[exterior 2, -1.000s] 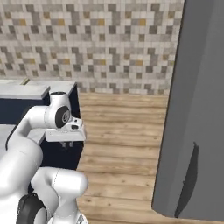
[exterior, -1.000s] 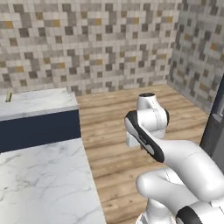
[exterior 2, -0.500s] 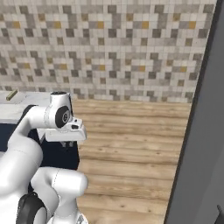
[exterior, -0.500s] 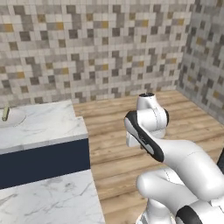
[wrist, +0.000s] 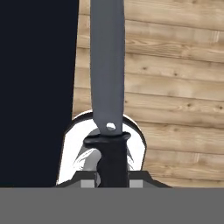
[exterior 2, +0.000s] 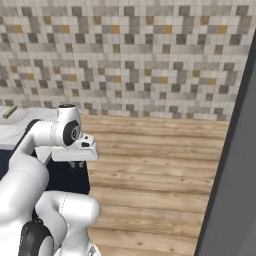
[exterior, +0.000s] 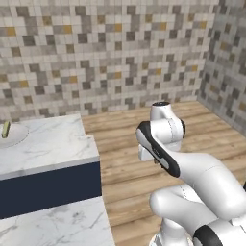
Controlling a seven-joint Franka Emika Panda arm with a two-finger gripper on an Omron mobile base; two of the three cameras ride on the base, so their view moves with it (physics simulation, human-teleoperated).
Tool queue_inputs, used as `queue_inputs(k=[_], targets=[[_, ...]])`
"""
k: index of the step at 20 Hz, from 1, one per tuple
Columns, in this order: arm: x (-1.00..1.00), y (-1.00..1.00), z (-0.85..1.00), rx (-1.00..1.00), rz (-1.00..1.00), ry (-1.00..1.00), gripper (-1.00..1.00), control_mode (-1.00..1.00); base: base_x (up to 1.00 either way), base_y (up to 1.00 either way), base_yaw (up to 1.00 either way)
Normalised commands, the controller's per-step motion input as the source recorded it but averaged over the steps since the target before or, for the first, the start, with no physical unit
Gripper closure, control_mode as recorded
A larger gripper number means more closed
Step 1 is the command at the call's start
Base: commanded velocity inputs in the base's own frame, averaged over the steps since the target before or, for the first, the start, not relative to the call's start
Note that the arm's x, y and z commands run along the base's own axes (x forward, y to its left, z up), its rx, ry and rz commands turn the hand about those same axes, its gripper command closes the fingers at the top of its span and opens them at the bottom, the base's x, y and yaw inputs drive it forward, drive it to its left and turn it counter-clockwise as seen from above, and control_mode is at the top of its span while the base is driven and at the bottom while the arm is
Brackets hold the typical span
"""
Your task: Retrieve the butter from the fridge and place it on a plate on the dining table. Then retrieve the butter knife by the fridge and place it near the plate.
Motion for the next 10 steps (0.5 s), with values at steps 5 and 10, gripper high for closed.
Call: queue_inputs(k=[5, 10], targets=[[0.00, 0.00, 0.00, 0.00, 0.00, 0.00, 1.00, 1.00, 1.00, 0.32, -0.10], [0.00, 0.00, 0.00, 0.00, 0.00, 0.00, 1.00, 1.00, -0.10, 0.10, -0.16]])
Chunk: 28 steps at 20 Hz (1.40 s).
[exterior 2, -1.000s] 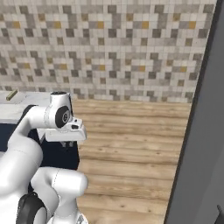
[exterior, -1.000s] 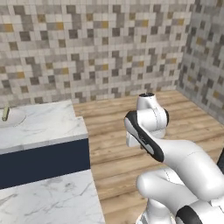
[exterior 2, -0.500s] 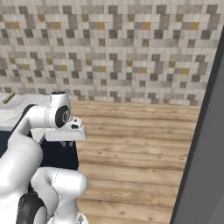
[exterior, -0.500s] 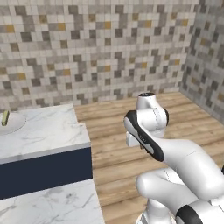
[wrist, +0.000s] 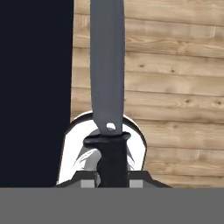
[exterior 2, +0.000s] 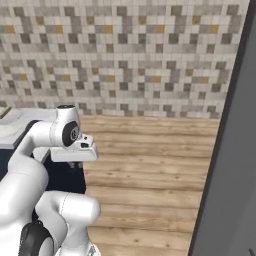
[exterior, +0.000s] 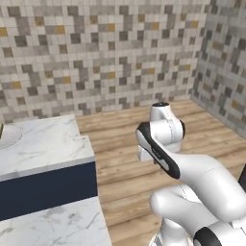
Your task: Retrieve the butter from the fridge and place it on a plate on the dining table. Then retrieve the butter knife by the fridge and place it near the plate.
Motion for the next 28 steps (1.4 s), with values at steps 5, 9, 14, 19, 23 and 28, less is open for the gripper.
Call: queue_inputs(k=[5, 9, 14, 19, 23, 28], targets=[[0.00, 0.00, 0.00, 0.00, 0.00, 0.00, 1.00, 1.00, -0.61, 0.01, -0.01], [0.00, 0.00, 0.00, 0.00, 0.00, 0.00, 1.00, 1.00, -0.53, 0.16, -0.01], [0.00, 0.00, 0.00, 0.00, 0.00, 0.00, 1.00, 1.00, -0.11, 0.46, 0.00], [0.00, 0.00, 0.00, 0.00, 0.00, 0.00, 1.00, 1.00, 0.31, 0.39, 0.00], [0.00, 0.00, 0.00, 0.00, 0.00, 0.00, 1.00, 1.00, 1.00, 0.25, 0.00], [0.00, 0.00, 0.00, 0.00, 0.00, 0.00, 1.00, 1.00, 1.00, 0.21, 0.00]])
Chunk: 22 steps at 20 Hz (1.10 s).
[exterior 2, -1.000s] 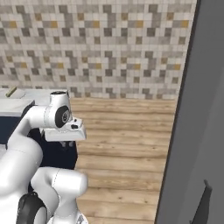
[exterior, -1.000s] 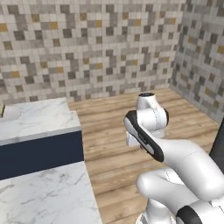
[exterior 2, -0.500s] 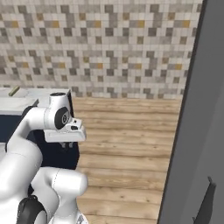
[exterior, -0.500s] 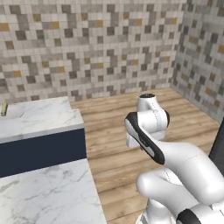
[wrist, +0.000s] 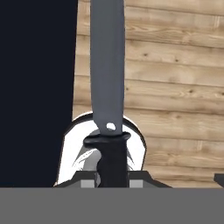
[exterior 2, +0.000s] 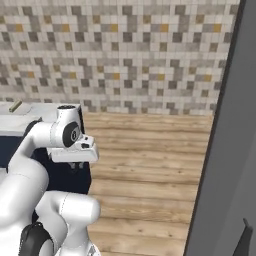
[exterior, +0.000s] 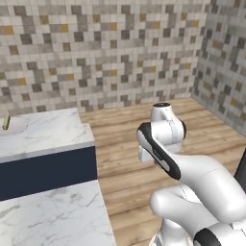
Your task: Retrieve the butter from the fridge and place it on a plate on the dining table. Then retrieve the butter knife by the fridge and place it near the plate.
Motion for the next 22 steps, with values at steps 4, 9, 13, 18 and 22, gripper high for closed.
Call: queue_inputs(k=[4, 9, 13, 18, 22], targets=[[0.00, 0.00, 0.00, 0.00, 0.00, 0.00, 1.00, 1.00, 1.00, 0.14, 0.00], [0.00, 0.00, 0.00, 0.00, 0.00, 0.00, 1.00, 1.00, 0.53, 0.11, 0.00], [0.00, 0.00, 0.00, 0.00, 0.00, 0.00, 1.00, 1.00, -0.58, -0.10, 0.00], [0.00, 0.00, 0.00, 0.00, 0.00, 0.00, 1.00, 1.00, -0.82, -0.42, 0.01], [0.00, 0.00, 0.00, 0.00, 0.00, 0.00, 1.00, 1.00, -0.47, -0.07, 0.05]])
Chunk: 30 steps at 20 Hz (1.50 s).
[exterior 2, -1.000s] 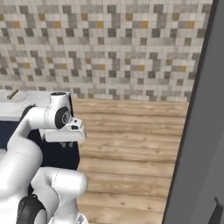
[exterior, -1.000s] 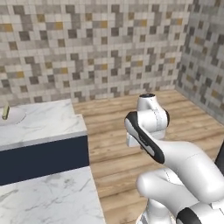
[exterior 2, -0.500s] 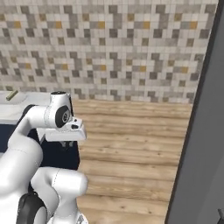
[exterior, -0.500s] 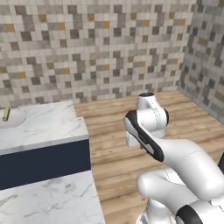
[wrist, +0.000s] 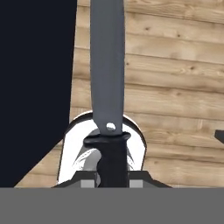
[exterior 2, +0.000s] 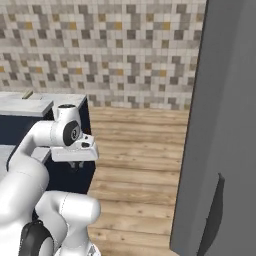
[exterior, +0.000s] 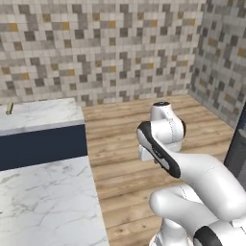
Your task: Retrieve the butter from the fridge and place it on a plate on the dining table. Then retrieve the butter knife by the fridge and place it near the plate.
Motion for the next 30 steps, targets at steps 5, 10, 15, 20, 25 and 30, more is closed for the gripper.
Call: queue_inputs(k=[5, 10, 15, 20, 25, 30], targets=[[0.00, 0.00, 0.00, 0.00, 0.00, 0.00, 1.00, 1.00, 0.16, 0.02, 0.00], [0.00, 0.00, 0.00, 0.00, 0.00, 0.00, 1.00, 1.00, 0.97, 0.10, 0.00], [0.00, 0.00, 0.00, 0.00, 0.00, 0.00, 1.00, 1.00, 1.00, 0.22, 0.00], [0.00, 0.00, 0.00, 0.00, 0.00, 0.00, 1.00, 1.00, 1.00, 0.38, 0.00], [0.00, 0.00, 0.00, 0.00, 0.00, 0.00, 1.00, 1.00, 1.00, 0.19, 0.00], [0.00, 0.00, 0.00, 0.00, 0.00, 0.00, 1.00, 1.00, 1.00, 0.00, 0.00]])
